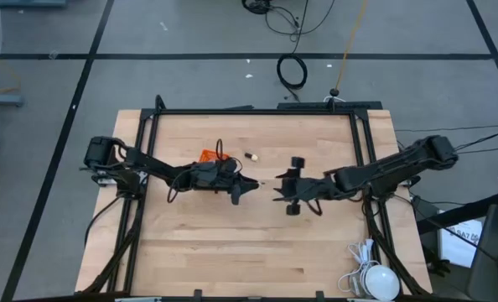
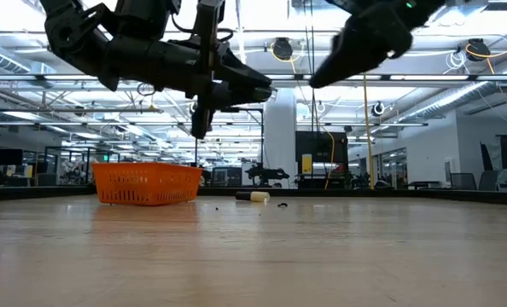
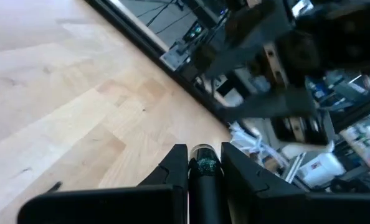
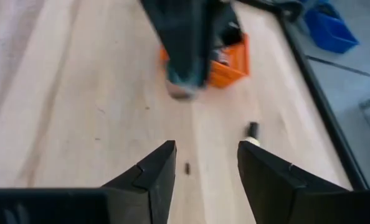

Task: Pick & Place Nail Polish
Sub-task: Put the dark green nail polish into the orange basket

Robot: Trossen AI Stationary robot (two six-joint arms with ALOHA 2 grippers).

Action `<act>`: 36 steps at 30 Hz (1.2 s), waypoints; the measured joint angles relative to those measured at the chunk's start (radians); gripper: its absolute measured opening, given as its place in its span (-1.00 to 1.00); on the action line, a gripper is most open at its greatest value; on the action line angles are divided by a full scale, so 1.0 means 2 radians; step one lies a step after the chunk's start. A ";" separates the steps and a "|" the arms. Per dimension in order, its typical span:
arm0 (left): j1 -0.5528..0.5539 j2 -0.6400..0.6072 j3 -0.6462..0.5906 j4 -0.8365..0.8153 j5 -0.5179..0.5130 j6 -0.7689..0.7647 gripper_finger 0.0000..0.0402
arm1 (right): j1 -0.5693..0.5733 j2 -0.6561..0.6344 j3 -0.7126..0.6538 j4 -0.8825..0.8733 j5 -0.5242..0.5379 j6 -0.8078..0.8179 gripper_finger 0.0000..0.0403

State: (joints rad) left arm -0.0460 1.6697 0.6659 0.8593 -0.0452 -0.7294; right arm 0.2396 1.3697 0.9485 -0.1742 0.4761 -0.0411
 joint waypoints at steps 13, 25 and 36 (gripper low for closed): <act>-0.060 -0.159 0.000 -0.257 -0.192 0.036 -0.76 | 0.002 -0.133 -0.186 0.216 0.038 0.011 -0.26; -0.086 -0.197 -0.001 -0.550 -0.372 -0.150 -0.76 | -0.010 -0.142 -0.212 0.260 0.037 0.005 -0.29; -0.052 -0.163 -0.031 -0.580 -0.359 -0.229 -0.74 | -0.012 -0.142 -0.212 0.265 0.036 0.014 -0.30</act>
State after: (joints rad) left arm -0.1495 1.3428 0.6045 -0.3002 -0.7642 -1.1866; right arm 0.2161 1.0851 0.5236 0.3549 0.5488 -0.0130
